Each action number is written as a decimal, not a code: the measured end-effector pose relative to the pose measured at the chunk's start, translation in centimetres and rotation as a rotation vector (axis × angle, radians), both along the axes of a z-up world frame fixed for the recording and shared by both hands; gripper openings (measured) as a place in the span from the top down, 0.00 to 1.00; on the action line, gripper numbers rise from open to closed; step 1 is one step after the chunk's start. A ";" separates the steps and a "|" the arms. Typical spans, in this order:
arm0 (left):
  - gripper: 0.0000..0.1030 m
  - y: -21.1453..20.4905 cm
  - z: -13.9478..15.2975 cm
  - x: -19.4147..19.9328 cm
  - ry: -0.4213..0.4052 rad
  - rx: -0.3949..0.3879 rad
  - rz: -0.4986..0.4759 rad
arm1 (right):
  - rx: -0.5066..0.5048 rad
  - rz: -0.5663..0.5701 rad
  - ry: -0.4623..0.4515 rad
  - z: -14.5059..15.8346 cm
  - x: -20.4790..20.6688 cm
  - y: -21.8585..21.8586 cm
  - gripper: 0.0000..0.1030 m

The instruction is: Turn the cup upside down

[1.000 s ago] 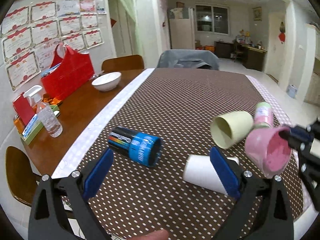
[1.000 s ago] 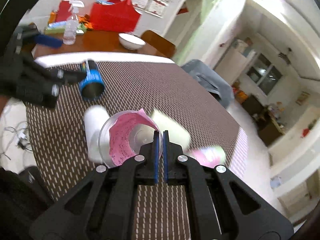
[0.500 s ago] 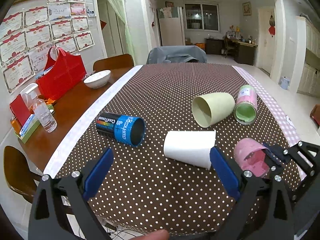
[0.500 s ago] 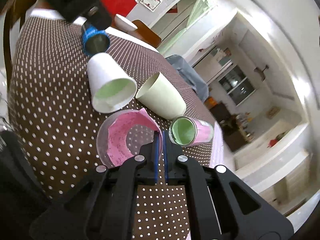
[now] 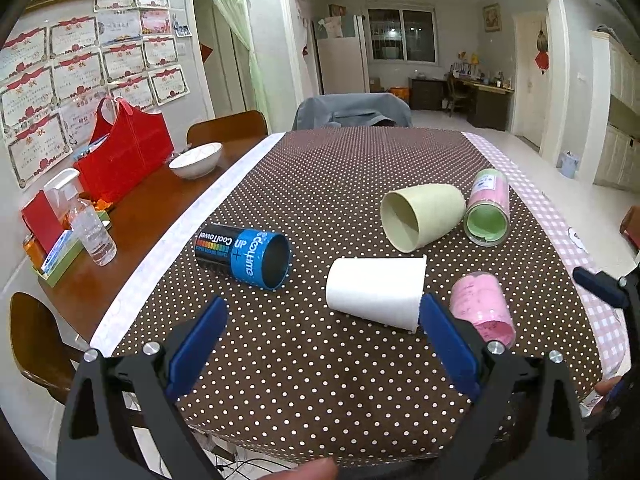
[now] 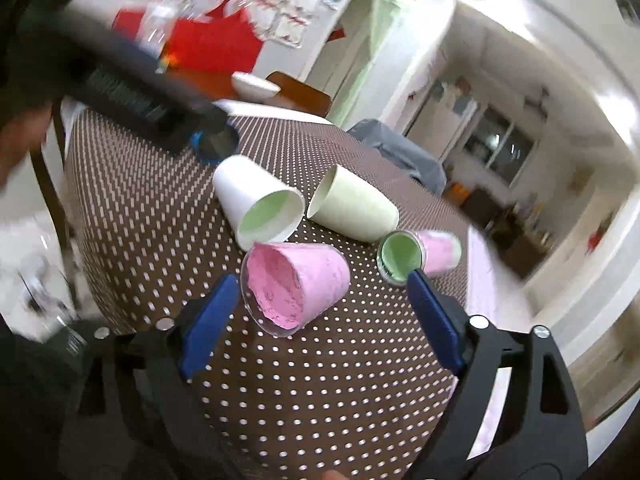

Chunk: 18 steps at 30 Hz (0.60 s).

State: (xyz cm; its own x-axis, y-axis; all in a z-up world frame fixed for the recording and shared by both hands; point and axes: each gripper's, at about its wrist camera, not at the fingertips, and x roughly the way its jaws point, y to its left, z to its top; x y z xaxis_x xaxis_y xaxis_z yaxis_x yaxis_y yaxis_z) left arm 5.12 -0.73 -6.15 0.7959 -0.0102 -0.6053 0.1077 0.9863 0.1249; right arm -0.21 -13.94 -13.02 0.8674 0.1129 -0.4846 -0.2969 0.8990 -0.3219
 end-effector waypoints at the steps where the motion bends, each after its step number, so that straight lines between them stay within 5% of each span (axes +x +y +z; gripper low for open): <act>1: 0.07 0.0 0.1 -0.1 -0.004 0.000 -0.001 | 0.041 -0.012 0.010 0.3 0.1 -0.6 0.12; 8: 0.07 -0.3 1.1 -0.8 -0.026 -0.001 -0.010 | 0.282 -0.114 0.037 2.2 0.5 -4.0 0.09; 18: 0.07 -0.6 2.3 -2.1 -0.059 -0.009 -0.024 | 0.407 -0.156 0.049 4.2 0.8 -5.3 0.06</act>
State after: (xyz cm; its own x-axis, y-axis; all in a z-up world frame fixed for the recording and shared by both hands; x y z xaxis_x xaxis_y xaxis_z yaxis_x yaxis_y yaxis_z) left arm 3.07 -1.35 -3.87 0.8298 -0.0352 -0.5569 0.1244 0.9846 0.1232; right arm 0.54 -19.27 -8.83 0.8665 0.1727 -0.4684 -0.1535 0.9850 0.0792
